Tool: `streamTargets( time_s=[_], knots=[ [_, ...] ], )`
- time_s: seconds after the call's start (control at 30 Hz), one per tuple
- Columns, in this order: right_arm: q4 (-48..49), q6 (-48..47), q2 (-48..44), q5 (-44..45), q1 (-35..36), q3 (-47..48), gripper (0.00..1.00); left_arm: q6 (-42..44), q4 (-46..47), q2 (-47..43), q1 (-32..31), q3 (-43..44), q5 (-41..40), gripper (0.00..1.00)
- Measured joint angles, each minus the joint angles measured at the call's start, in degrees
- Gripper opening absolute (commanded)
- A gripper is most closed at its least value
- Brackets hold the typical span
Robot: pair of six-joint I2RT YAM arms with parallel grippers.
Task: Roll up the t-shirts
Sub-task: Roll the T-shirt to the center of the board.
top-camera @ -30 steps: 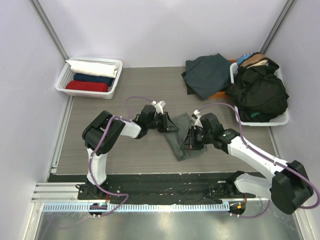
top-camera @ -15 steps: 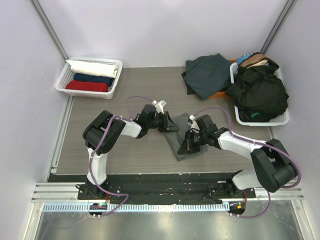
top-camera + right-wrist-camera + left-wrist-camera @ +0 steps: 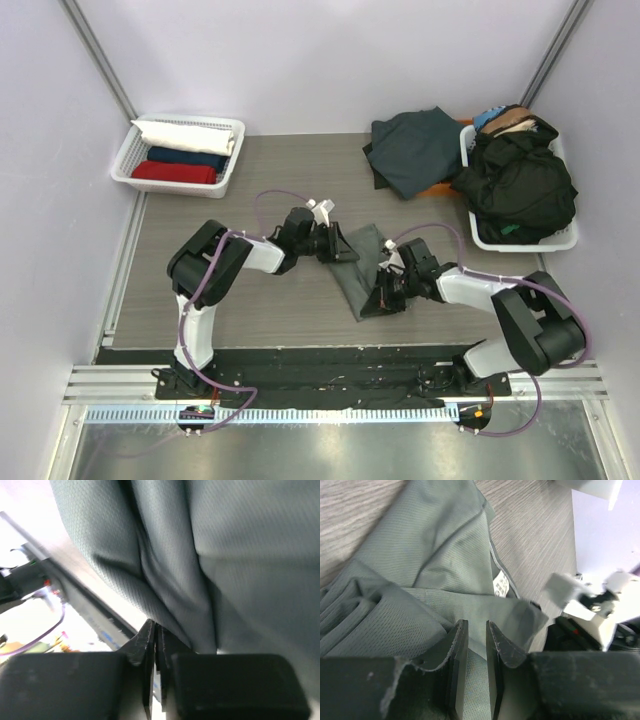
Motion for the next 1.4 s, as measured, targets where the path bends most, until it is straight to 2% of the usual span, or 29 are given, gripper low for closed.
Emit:
streamTargets(
  time_s=[0.1, 0.27, 0.4, 0.5, 0.7, 0.93, 1.1, 1.4],
  knots=[
    [-6.10, -1.46, -4.85, 5.62, 1.09, 1.79, 0.30, 0.11, -0.04, 0.31, 0.00, 0.39, 0.02, 0.25],
    [-15.30, -3.61, -15.52, 18.21, 7.02, 9.84, 0.36, 0.13, -0.07, 0.81, 0.00, 1.07, 0.37, 0.25],
    [-17.79, -4.72, -18.99, 30.88, 16.98, 15.69, 0.45, 0.13, -0.09, 1.07, 0.00, 1.38, 0.61, 0.25],
    [-19.54, -5.35, -17.18, 41.86, 26.47, 18.43, 0.52, 0.13, -0.31, 1.40, 0.00, 1.88, 0.85, 0.25],
    [-24.17, -5.70, -4.00, 64.50, 40.46, 24.61, 0.64, 0.07, -0.59, 2.80, 0.22, 3.82, 1.60, 0.25],
    [-32.92, -5.86, 16.90, 89.70, 53.72, 38.23, 0.70, 0.09, -1.90, 4.04, 0.79, 5.99, 2.86, 0.25],
    [-43.60, 0.28, 32.09, 103.23, 57.64, 47.56, 0.69, -0.13, -1.92, 4.66, 1.20, 6.62, 3.98, 0.25],
    [-53.94, 4.33, 46.84, 113.11, 57.09, 50.07, 0.69, -0.17, -1.86, 5.35, 1.66, 7.30, 5.73, 0.25]
  ],
)
